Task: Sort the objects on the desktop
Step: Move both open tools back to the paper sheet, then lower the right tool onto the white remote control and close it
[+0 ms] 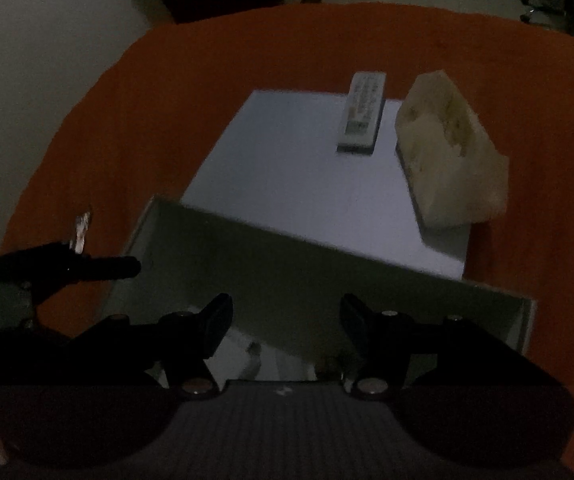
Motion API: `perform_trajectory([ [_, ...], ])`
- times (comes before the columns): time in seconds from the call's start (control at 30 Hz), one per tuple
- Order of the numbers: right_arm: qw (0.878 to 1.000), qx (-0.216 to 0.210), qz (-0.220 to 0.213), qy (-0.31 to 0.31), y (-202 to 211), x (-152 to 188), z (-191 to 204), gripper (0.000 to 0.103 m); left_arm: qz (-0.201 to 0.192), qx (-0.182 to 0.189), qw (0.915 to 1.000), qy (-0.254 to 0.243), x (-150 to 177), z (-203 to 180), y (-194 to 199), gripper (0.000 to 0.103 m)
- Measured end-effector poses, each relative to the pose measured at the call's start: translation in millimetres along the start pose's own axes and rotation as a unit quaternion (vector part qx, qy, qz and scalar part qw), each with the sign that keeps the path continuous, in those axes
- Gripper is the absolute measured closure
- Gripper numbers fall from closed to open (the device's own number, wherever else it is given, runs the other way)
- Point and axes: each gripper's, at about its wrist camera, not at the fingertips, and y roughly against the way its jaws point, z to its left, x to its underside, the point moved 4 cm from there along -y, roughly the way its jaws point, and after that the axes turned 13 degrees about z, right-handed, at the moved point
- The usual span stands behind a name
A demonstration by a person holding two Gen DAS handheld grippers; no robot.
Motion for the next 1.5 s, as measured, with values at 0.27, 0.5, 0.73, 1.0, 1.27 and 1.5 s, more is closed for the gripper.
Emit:
perform_trajectory([
  [0.27,0.999,-0.011,-0.032,-0.019,12,-25,-8,0.04,-0.033,0.004,0.9991,0.025,-34,14,11,0.019],
  [0.5,0.998,0.014,-0.057,-0.038,14,-52,-22,0.04,-0.05,0.002,0.9973,0.053,-66,27,13,0.019],
  [0.73,0.993,0.017,-0.08,-0.085,6,-89,-49,0.04,-0.044,0.001,0.9968,0.066,-76,40,8,0.018],
  [1.0,0.991,0.031,-0.071,-0.113,-36,-126,-60,0.04,-0.029,0.011,0.9973,0.067,-74,45,-1,0.018],
  [1.27,0.992,0.068,-0.043,-0.099,-63,-154,-54,0.034,-0.01,0.012,0.997,0.076,-71,48,-5,0.013],
  [1.5,0.99,0.094,-0.032,-0.096,-76,-172,-50,0.034,-0.02,-0.005,0.9948,0.1,-106,72,-19,0.013],
])
